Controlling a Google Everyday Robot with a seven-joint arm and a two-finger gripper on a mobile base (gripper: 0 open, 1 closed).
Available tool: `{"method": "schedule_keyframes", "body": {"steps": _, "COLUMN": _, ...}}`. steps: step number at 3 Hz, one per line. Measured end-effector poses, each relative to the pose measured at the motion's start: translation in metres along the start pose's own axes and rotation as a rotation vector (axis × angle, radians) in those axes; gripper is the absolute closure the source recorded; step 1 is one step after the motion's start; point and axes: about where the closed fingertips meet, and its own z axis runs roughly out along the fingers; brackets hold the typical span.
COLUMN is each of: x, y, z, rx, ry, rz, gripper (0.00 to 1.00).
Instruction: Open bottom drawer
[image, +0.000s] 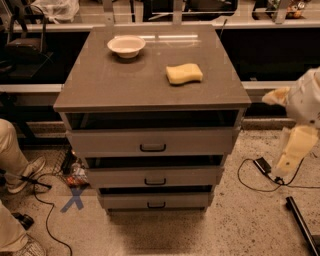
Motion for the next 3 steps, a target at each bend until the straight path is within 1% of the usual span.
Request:
{"method": "schedule_keyframes", "body": {"steps": 1, "x": 0.025, "y": 0.005, "z": 0.053, "rx": -0.026, "ry": -0.066, "rz": -0.022, "gripper": 0.00}}
{"method": "schedule_keyframes", "body": {"steps": 2, "x": 0.038, "y": 0.016, "z": 0.108, "rx": -0.049, "ry": -0.120, "rz": 0.010, "gripper": 0.00}}
{"method": "schedule_keyframes", "body": {"steps": 3, "x": 0.038, "y": 0.016, "z": 0.108, "rx": -0.049, "ry": -0.120, "rz": 0.010, "gripper": 0.00}}
